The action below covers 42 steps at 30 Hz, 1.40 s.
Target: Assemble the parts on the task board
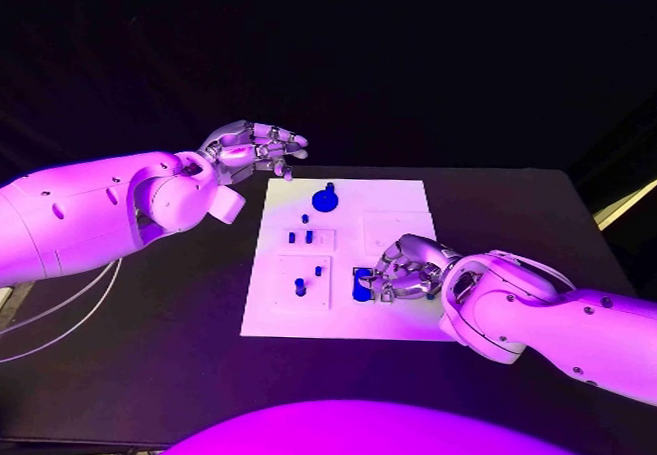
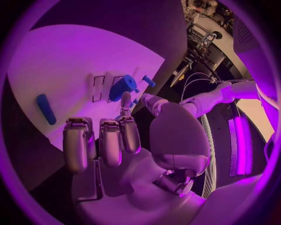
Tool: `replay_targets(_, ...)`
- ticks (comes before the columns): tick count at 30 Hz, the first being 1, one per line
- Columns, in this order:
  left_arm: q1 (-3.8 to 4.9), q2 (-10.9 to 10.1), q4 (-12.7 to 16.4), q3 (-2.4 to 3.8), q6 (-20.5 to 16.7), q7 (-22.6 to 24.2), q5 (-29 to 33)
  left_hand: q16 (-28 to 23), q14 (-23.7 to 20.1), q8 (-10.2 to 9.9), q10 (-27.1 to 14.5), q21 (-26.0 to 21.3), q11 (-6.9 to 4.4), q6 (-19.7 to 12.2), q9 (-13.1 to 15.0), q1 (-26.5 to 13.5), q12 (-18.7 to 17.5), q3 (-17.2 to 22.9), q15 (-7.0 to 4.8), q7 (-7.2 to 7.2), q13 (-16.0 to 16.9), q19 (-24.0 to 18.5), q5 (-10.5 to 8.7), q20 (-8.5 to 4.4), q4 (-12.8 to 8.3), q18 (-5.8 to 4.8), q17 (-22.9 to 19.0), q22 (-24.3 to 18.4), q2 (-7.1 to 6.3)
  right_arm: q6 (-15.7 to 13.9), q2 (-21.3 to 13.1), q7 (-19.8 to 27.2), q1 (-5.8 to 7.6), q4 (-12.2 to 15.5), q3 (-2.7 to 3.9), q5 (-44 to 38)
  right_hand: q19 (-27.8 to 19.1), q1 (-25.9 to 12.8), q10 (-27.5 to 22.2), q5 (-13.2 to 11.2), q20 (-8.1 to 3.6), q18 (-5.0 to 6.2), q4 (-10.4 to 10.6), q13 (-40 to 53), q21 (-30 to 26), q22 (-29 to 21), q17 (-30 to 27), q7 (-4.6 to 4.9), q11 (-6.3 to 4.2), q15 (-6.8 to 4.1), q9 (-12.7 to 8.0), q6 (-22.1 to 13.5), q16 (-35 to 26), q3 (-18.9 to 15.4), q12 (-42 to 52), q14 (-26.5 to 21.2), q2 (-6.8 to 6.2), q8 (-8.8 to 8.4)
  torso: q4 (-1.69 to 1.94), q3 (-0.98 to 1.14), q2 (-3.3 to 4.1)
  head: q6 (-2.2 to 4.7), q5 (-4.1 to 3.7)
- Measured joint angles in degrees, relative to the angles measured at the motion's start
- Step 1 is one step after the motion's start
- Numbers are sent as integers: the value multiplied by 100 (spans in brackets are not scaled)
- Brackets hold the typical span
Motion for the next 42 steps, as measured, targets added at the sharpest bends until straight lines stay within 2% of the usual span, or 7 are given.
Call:
replay_targets(7, 0, -1, 1, -1, -3, 10, 0, 0, 0, 0, 0, 0, 0, 0, 0, 0, 0, 0, 0, 0, 0, 0, 0, 0, 0, 0, 0, 0, 0, 449, -37, -18, -17, -4, 0, 60, 0, 265, 0, -562, 0, 0, -271, 0, -1, 0, 0, 18, 0, 0, 2, -19, 0, -271, 0, 0, -261, 0, -4, -3, 0, 0, 3)
replay_targets(10, 0, -1, 3, -1, -4, 15, 0, 0, 0, 0, 0, 0, 0, 0, 0, 0, 0, 0, 0, 0, 0, 0, 0, 0, 0, -1, 0, -1, 0, 449, -18, -106, -37, -51, -2, 17, 0, 406, 0, -619, 0, 0, -302, 0, 0, 0, 0, 18, 0, 0, 1, -19, 0, -301, 0, 0, -117, 0, -4, -3, 0, 0, -6)
replay_targets(28, -1, -12, 3, -3, -3, 16, 0, 0, 0, 0, 0, 0, 0, 0, 0, 0, 0, 0, 0, 0, 0, 0, 0, 0, 0, 0, 0, -2, 0, 207, 42, -393, -55, -256, -1, -135, 0, 404, 0, -617, 0, 0, -296, 0, 0, 0, 0, 17, 0, 0, -2, -17, 0, -300, 0, 0, -114, 0, 1, -7, 5, 0, 12)
replay_targets(30, -1, -12, 3, -4, -3, 15, 0, 0, 0, 0, 0, 0, 0, 0, 0, 0, 0, 0, 0, 0, 0, 0, 0, 0, 0, 0, 0, -2, 0, 243, 40, -412, -55, -273, -1, -155, 0, 512, 0, -616, 0, 0, -297, 0, 0, 0, 0, 16, 0, 0, -2, -17, 0, -299, 0, 0, -6, 0, 1, -8, 4, 0, 12)
replay_targets(38, -1, -19, 6, -4, -2, 11, 0, 0, 0, 0, -1, 0, 0, -1, 0, 0, 0, 0, 1, 0, 0, 0, 0, 0, 0, 0, 0, -3, 0, 315, 36, -475, -55, -297, -1, -290, 0, 512, 0, -613, 0, 0, -378, 0, 0, 0, 0, 14, 0, 0, -5, -16, 0, -220, 0, 0, -10, 0, 1, -8, 1, 0, 2)
replay_targets(40, -1, -20, 6, -5, -1, 10, 0, 0, -1, 0, -1, 0, 0, -1, 0, 0, 25, 0, 0, 0, 0, 0, 0, 0, 0, 0, 0, -3, 0, 317, 33, -476, -55, -297, -1, -312, 0, 640, 0, -613, 0, 0, -379, 0, 0, 0, 0, -20, 0, 0, -5, 21, 0, -220, 0, 0, 114, 0, 2, -9, 1, 0, -1)
replay_targets(42, -1, -20, 6, -5, -1, 9, 0, 0, -1, 0, 0, 0, 0, -1, 0, 0, 38, 0, 0, 1, 0, 0, 0, 0, 0, 0, 0, -3, 0, 317, 27, -473, -55, -292, -1, -319, 0, 730, 0, -613, 0, 0, -379, 0, 0, 0, 0, -19, 0, 0, -5, 18, 0, -220, 0, 0, 26, 0, 2, -8, 1, 0, -2)
